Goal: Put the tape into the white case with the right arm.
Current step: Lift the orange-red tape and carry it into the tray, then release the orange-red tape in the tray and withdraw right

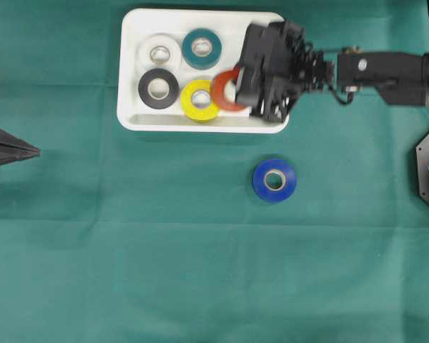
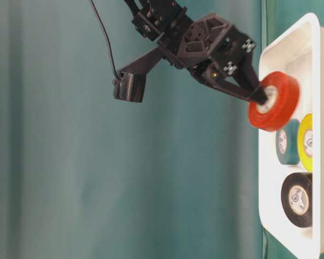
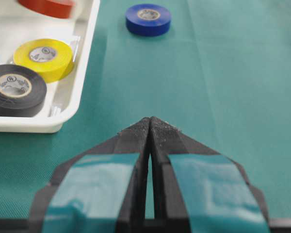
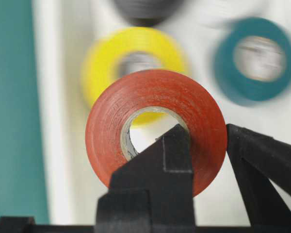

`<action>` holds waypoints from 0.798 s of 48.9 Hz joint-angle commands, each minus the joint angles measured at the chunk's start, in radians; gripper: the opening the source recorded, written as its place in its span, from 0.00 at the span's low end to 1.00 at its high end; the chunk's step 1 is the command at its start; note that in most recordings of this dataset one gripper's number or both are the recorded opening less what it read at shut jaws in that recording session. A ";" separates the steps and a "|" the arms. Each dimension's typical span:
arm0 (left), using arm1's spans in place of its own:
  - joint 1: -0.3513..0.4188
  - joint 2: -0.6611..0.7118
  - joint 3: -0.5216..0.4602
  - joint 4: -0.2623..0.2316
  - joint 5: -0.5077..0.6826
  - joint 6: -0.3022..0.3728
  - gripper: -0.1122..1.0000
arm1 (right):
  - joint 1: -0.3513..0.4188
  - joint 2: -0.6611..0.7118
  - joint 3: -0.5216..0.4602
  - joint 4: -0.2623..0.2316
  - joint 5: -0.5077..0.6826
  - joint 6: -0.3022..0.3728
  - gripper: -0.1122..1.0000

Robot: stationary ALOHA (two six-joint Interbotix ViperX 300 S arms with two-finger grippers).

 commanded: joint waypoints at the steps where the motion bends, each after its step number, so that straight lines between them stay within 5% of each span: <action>1: 0.000 0.008 -0.011 0.000 -0.003 0.000 0.10 | -0.041 -0.034 -0.017 -0.003 -0.028 -0.002 0.11; 16: -0.002 0.008 -0.011 0.002 -0.003 0.000 0.10 | -0.135 -0.032 -0.003 -0.003 -0.037 -0.002 0.11; 39: -0.002 0.008 -0.011 0.000 -0.003 -0.002 0.10 | -0.144 -0.020 0.000 -0.003 -0.060 -0.003 0.11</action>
